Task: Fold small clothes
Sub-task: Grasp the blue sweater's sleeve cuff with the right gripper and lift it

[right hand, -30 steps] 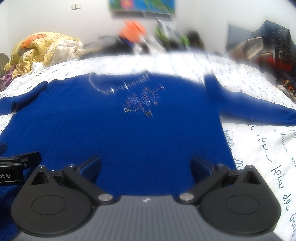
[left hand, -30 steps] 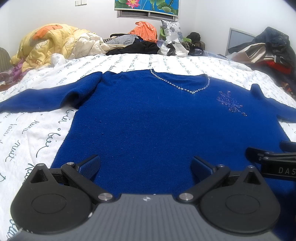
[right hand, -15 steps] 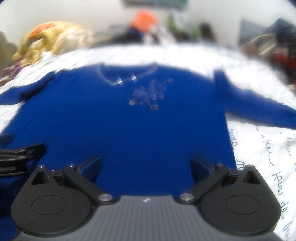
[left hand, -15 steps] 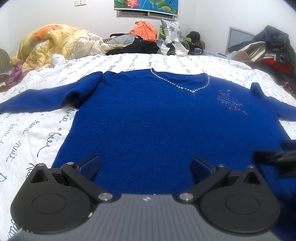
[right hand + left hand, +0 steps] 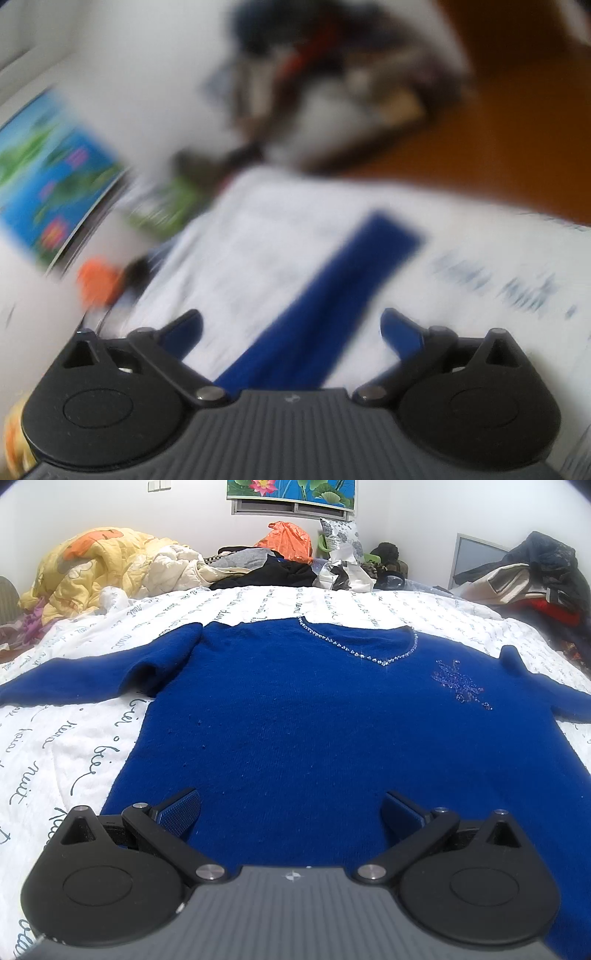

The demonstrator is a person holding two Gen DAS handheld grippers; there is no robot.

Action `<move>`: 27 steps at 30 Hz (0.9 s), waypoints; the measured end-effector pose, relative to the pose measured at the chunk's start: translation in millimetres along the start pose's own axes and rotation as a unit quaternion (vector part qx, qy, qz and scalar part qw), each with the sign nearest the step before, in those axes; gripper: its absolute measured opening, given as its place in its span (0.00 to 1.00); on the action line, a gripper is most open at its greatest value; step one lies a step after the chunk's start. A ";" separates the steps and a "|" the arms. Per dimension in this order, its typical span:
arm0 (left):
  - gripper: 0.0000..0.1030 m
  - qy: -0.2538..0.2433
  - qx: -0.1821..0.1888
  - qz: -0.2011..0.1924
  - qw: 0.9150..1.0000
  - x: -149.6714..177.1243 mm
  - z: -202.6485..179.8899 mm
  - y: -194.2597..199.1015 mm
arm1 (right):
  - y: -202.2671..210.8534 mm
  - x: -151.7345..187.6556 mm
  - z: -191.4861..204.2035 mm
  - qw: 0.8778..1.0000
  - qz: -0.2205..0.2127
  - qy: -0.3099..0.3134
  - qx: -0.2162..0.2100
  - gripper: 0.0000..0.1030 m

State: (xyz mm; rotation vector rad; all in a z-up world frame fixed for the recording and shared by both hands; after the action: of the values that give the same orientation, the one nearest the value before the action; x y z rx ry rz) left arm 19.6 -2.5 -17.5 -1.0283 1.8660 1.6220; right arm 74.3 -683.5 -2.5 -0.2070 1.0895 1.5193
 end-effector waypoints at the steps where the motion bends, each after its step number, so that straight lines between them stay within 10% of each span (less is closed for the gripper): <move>1: 1.00 0.000 0.000 0.000 1.000 0.0 -0.3 -0.2 | -8.1 -3.1 -12.4 1.000 0.003 -0.023 -0.002 0.81; 4: 1.00 -0.002 -0.002 0.001 1.000 -0.3 -0.6 -0.9 | -27.1 -2.6 -33.7 0.998 0.015 -0.054 0.005 0.47; 11: 1.00 -0.002 -0.003 0.001 1.000 -1.4 -0.2 -3.1 | -36.1 -9.4 -35.3 0.998 -0.008 -0.059 -0.008 0.46; 12: 1.00 -0.002 -0.003 0.001 1.000 -1.4 -0.2 -3.1 | -35.6 -8.3 -35.0 0.999 -0.011 -0.052 -0.003 0.43; 14: 1.00 -0.002 -0.003 0.001 1.000 -1.7 -0.3 -3.2 | -40.1 -6.2 -34.5 0.999 -0.006 -0.029 0.028 0.08; 20: 1.00 0.005 0.003 0.000 1.000 -2.7 2.6 -2.8 | -21.3 -5.3 -3.9 0.997 -0.061 0.011 0.054 0.04; 24: 1.00 0.011 0.008 -0.001 1.000 -3.0 4.8 -2.1 | 1.5 28.9 116.7 0.988 -0.059 0.121 -0.079 0.04; 27: 1.00 0.009 0.008 0.000 1.000 -3.1 5.1 -1.7 | 20.2 101.2 233.3 0.951 -0.009 0.200 -0.235 0.04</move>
State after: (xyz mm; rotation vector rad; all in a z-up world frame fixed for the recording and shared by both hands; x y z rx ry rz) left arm 22.2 3.1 -17.2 -1.0413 1.8872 1.6002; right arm 129.4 -444.4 67.6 -0.8834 1.0090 1.7483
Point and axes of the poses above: each gripper's, at about its wrist camera, not at the fingertips, and y roughly against the way its jaws point, z to its left, x to its underside, the point moved 3 cm from there along -y, roughly the way its jaws point, and after that the axes turned 14 degrees about y, right-handed, at the moved point
